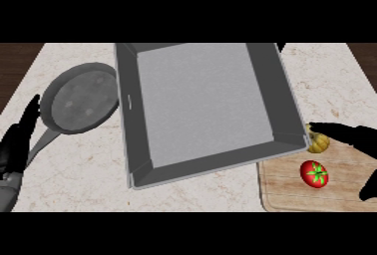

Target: Pick the tomato from the cutting board and place it in the cardboard box

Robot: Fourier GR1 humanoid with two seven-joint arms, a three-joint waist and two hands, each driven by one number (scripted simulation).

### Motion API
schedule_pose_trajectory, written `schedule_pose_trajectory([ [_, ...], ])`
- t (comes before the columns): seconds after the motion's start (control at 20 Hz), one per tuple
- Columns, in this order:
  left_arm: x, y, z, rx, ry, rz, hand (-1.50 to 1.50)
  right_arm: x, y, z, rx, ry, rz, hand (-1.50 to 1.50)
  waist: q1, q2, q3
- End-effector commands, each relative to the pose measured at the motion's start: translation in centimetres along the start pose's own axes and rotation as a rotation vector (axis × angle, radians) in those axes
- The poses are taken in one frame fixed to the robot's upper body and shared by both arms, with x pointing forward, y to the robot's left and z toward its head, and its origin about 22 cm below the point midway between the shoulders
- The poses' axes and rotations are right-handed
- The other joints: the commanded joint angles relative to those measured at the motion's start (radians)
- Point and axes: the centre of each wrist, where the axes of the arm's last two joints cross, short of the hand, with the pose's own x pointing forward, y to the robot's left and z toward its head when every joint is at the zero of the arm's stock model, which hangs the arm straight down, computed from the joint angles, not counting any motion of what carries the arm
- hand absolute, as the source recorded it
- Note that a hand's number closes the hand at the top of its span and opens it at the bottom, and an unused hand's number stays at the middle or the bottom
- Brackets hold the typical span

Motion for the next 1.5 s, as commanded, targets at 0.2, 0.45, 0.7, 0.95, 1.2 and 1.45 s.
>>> schedule_pose_trajectory([
  [0.2, -2.1, -1.6, 2.2, 0.008, 0.001, -0.003, 0.0, 0.4, 2.1, -2.0, 0.033, 0.024, 0.026, -1.5, -0.001, -0.001, 0.0],
  [0.45, -0.6, -0.2, 0.6, 0.003, 0.008, -0.004, 0.0, 2.0, 2.7, -2.5, 0.065, 0.016, 0.026, -1.5, -0.007, -0.002, 0.0],
  [0.7, 1.0, 0.1, -0.5, -0.002, 0.002, 0.0, 0.0, 2.3, 2.3, -1.7, 0.077, -0.038, 0.0, -1.5, -0.009, -0.002, 0.0],
  [0.95, -0.4, 0.4, 1.1, 0.005, -0.011, 0.011, 0.0, 3.7, 2.2, -1.7, 0.039, -0.126, -0.012, -1.5, -0.007, -0.002, 0.0],
  [1.2, 0.1, 0.6, 0.9, -0.004, 0.006, 0.012, 0.0, 5.7, 3.8, -1.4, 0.086, -0.103, 0.015, -1.5, -0.011, -0.003, 0.0],
  [1.45, -1.3, -1.1, 1.1, 0.003, 0.001, 0.012, 0.0, 5.3, 4.3, -2.1, 0.117, 0.007, 0.06, -1.5, -0.007, -0.001, 0.0],
])
